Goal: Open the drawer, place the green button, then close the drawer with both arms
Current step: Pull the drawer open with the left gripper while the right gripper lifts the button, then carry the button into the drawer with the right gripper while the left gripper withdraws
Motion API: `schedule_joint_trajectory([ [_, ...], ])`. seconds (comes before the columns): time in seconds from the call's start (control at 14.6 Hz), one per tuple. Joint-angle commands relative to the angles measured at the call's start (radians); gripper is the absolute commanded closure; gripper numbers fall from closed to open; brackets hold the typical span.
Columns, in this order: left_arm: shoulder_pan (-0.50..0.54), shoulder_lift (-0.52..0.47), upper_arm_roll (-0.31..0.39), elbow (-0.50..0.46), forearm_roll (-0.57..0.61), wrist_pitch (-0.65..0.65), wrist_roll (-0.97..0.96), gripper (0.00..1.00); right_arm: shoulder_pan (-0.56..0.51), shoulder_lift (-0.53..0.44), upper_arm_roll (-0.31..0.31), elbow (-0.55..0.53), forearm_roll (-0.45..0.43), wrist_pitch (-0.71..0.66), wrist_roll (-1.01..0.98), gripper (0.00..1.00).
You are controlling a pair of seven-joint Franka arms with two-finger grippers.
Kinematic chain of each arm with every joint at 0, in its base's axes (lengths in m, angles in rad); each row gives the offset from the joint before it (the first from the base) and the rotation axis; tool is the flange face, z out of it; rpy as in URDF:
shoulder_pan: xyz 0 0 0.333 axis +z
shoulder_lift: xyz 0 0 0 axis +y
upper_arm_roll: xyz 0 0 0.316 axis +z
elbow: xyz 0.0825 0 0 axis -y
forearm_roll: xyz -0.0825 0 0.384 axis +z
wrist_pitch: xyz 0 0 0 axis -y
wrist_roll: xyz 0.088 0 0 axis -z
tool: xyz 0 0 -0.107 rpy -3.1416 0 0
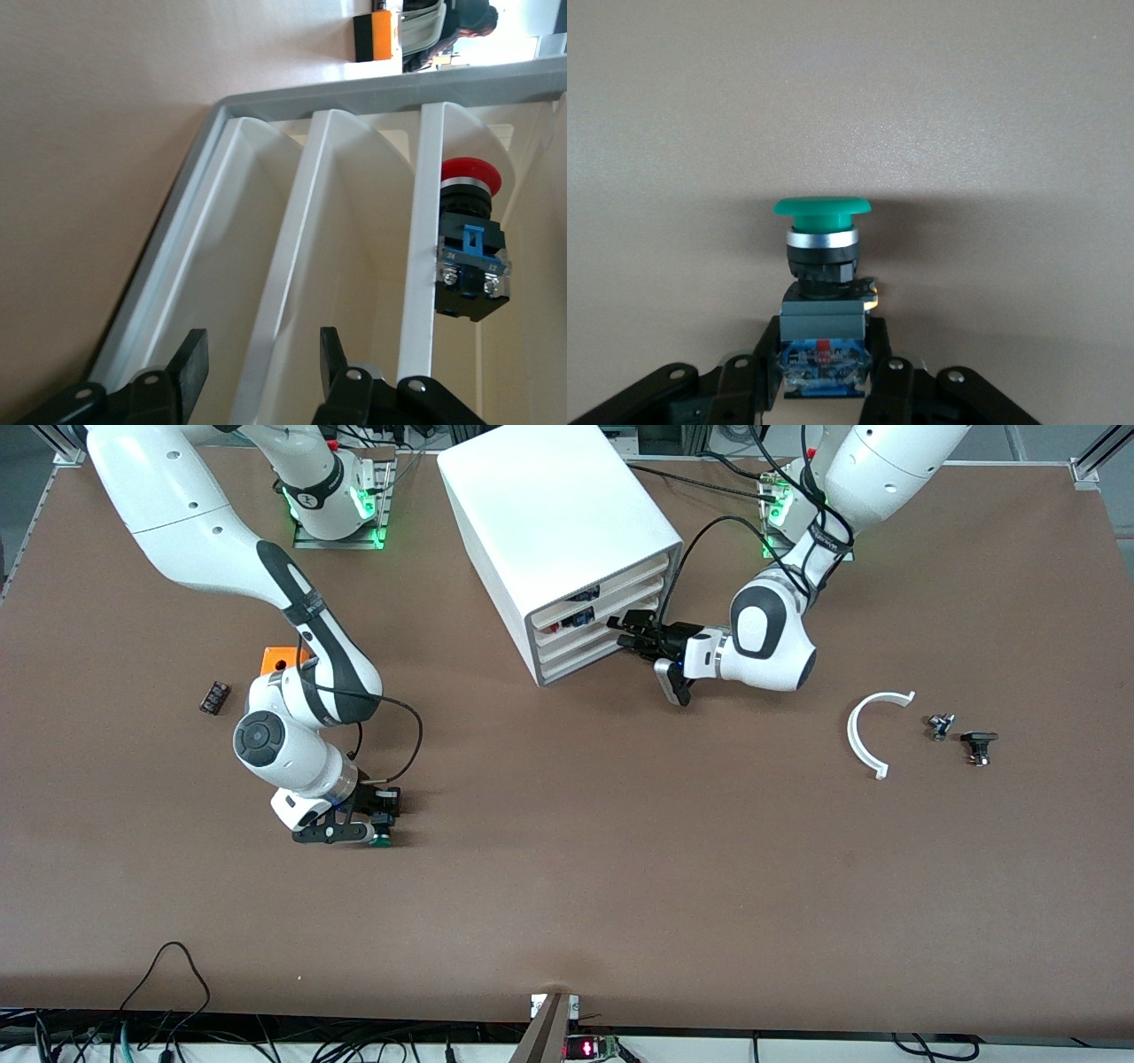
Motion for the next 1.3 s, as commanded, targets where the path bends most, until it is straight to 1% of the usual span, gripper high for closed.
schedule_joint_trajectory([
  [0.0, 0.001, 0.033, -0.011, -0.010, -0.039, 0.009, 0.102, 0.52, -0.001, -0.009, 0.007, 0.009, -0.006, -0.004, 0.002, 1.00],
  [0.07, 0.001, 0.048, -0.011, -0.010, -0.039, 0.009, 0.142, 0.62, 0.000, -0.013, 0.007, 0.020, -0.001, -0.020, 0.005, 1.00],
  [0.14, 0.002, 0.061, -0.011, -0.010, -0.039, 0.009, 0.173, 0.78, 0.001, -0.018, 0.007, 0.041, 0.000, -0.071, 0.027, 1.00],
  [0.27, 0.002, 0.062, -0.012, -0.007, -0.039, 0.009, 0.178, 1.00, 0.002, -0.019, 0.010, 0.115, 0.002, -0.192, 0.077, 1.00],
  [0.48, 0.013, 0.061, -0.012, 0.001, -0.039, 0.009, 0.178, 1.00, 0.007, -0.021, 0.036, 0.245, 0.000, -0.388, 0.215, 1.00],
  [0.68, 0.039, 0.059, 0.000, 0.033, -0.024, 0.009, 0.165, 1.00, 0.060, -0.021, 0.036, 0.366, -0.009, -0.577, 0.390, 1.00],
  [0.75, 0.065, 0.062, 0.002, 0.041, -0.008, 0.009, 0.167, 1.00, 0.068, -0.021, 0.037, 0.397, -0.006, -0.628, 0.436, 1.00],
  [0.89, 0.107, 0.079, 0.003, 0.088, 0.064, 0.009, 0.150, 1.00, 0.112, -0.029, 0.037, 0.472, -0.006, -0.715, 0.543, 1.00],
  [1.02, 0.111, 0.104, 0.031, 0.139, 0.140, 0.009, 0.093, 1.00, 0.151, -0.030, 0.037, 0.538, -0.008, -0.771, 0.657, 1.00],
  [1.09, 0.111, 0.118, 0.038, 0.166, 0.170, 0.009, 0.081, 1.00, 0.165, -0.030, 0.037, 0.551, -0.008, -0.774, 0.724, 1.00],
  [1.23, 0.110, 0.145, 0.066, 0.211, 0.182, 0.009, 0.059, 1.00, 0.203, -0.030, 0.037, 0.565, -0.008, -0.778, 0.861, 1.00],
])
